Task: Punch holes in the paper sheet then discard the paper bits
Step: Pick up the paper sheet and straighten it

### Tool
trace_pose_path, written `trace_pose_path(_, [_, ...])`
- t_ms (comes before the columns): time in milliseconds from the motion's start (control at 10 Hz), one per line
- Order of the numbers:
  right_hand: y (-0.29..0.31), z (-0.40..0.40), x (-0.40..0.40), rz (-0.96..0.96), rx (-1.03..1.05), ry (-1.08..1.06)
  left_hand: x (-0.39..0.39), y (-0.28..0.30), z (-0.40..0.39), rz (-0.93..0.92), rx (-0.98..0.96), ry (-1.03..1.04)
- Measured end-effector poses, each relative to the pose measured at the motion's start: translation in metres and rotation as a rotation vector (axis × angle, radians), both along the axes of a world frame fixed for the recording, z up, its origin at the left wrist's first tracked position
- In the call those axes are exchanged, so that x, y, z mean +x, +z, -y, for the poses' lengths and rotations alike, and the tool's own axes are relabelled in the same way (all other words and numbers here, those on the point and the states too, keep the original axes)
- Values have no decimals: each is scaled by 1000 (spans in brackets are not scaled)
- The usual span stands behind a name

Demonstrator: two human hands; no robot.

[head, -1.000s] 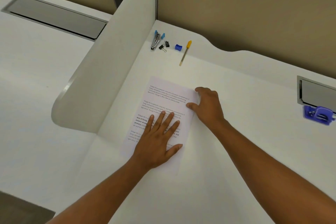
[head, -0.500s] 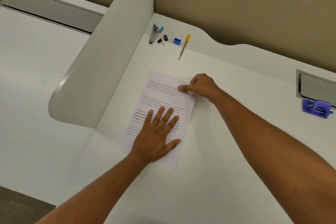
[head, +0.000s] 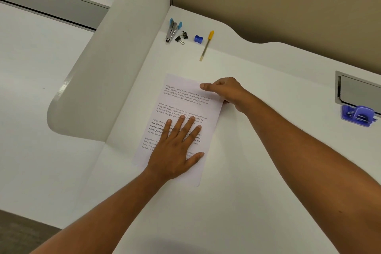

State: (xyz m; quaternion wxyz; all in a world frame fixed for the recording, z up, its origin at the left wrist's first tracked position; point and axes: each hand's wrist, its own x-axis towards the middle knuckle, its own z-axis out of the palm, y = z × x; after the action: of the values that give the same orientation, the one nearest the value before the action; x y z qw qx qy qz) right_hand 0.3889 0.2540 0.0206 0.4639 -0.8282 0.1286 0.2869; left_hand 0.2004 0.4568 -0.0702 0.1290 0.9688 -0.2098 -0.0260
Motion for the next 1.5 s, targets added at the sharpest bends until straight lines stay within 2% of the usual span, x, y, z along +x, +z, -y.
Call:
trace_pose_path(100, [-4,2,-3,-28,-13,61,0,1,0,1,-5,-1])
trace_pose_path(300, [-4,-1,0,101,-34,78,0,6,0,-21,3,-4])
trace_pose_path(400, [1,3,1,60,15,77,1,7,0,-33,9,-3])
trace_pose_path(500, [1,15,-7,-19,115,37,0,7,0,-30,10,-3])
trace_pose_path(600, [-6,29,-27,-129,289,-91,0,6,0,-24,9,-4])
trace_pose_path(700, [-17,32,-54,-169,404,-153,1,7,0,-23,7,-11])
trace_pose_path(800, [-24,24,-73,-111,443,-198,1,11,0,-44,2,-17])
trace_pose_path(900, [-26,18,-82,-53,440,-275,3,22,-2,-111,-85,-7])
trace_pose_path(1000, [-25,18,-89,-63,465,-337,3,38,-8,-188,-316,59])
trace_pose_path(1100, [-23,27,-97,-89,513,-380,-1,56,-16,-119,-454,237])
trace_pose_path(1300, [-17,64,-130,-76,613,-539,-34,79,-40,86,-686,727])
trace_pose_path(1400, [-13,86,-154,-26,654,-620,-56,88,-39,-95,-929,975])
trace_pose_path(1500, [-8,105,-182,16,679,-711,-67,97,-23,-443,-1260,1098])
